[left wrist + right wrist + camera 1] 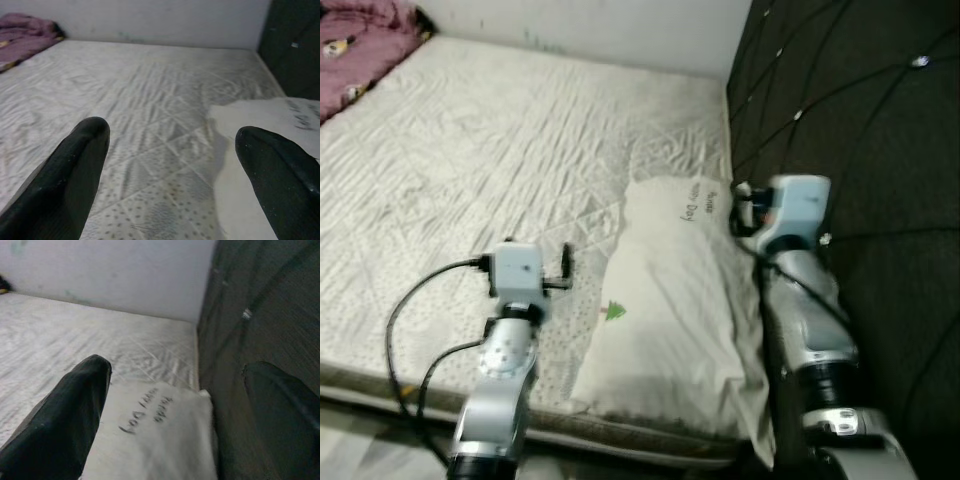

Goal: Clean up the room

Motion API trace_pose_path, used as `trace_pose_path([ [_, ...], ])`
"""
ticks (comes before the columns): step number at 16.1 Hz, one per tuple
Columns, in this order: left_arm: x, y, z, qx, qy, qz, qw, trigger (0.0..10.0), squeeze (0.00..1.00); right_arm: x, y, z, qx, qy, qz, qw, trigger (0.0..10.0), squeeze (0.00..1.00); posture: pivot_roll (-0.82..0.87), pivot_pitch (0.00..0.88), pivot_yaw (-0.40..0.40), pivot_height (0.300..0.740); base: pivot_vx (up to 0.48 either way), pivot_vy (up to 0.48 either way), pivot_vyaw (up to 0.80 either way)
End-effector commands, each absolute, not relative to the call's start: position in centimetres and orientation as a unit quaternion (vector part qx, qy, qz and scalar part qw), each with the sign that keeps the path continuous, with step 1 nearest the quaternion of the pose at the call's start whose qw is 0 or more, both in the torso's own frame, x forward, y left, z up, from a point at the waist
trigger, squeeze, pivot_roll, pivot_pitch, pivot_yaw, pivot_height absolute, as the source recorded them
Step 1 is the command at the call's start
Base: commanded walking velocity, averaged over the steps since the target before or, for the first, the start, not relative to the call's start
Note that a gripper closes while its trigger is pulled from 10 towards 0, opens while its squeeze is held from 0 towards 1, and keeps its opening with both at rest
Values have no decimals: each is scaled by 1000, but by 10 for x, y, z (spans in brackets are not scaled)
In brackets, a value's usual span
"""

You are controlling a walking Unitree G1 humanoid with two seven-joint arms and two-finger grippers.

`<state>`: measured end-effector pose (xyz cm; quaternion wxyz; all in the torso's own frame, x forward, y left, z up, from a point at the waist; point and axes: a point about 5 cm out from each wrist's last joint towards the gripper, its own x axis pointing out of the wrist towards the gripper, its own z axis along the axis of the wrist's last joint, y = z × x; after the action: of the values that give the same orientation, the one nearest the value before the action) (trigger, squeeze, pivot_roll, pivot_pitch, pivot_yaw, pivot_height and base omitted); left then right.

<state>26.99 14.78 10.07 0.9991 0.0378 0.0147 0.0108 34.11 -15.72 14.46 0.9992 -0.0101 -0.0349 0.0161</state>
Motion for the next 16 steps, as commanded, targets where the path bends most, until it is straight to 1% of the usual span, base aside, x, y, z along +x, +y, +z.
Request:
trace_pose_path([
  [1,268,156,97,40,27,30,998,10000,0,345,-140,154,-18,-52,53,997,10000,0,108,0,-62,740,0,0,0],
  [2,269,154,99,34,23,16,999,10000,0,349,-145,159,-26,-57,53,997,10000,0,107,0,-59,740,0,0,0],
  [4,272,157,102,34,14,19,999,10000,0,355,-156,163,-31,-56,43,997,10000,0,103,0,-53,740,0,0,0],
  [6,276,160,102,39,16,28,999,10000,0,358,-157,155,-41,-27,43,998,10000,0,97,0,-42,740,0,0,0],
  [8,277,158,102,39,16,24,999,10000,0,356,-149,142,-60,14,60,996,10000,0,82,0,-20,740,0,0,0],
  [9,278,157,100,29,22,20,999,10000,0,351,-136,129,-81,49,92,991,10000,0,70,0,-9,740,0,0,0],
  [10,279,157,98,22,27,24,999,10000,0,346,-127,126,-100,42,121,987,10000,0,66,0,-6,740,0,0,0],
  [12,280,156,97,28,29,50,998,10000,0,336,-113,120,-98,30,145,984,10000,0,80,0,-25,740,0,0,0],
  [14,280,155,98,21,22,47,998,10000,0,335,-107,119,-54,30,126,990,10000,0,87,0,-33,740,0,0,0],
  [15,278,157,98,19,18,45,999,10000,0,334,-100,116,11,50,95,994,10000,0,95,0,-48,740,0,0,0],
  [16,275,159,98,21,14,54,998,10000,0,333,-94,119,47,42,64,996,10000,0,103,0,-54,740,0,0,0],
])
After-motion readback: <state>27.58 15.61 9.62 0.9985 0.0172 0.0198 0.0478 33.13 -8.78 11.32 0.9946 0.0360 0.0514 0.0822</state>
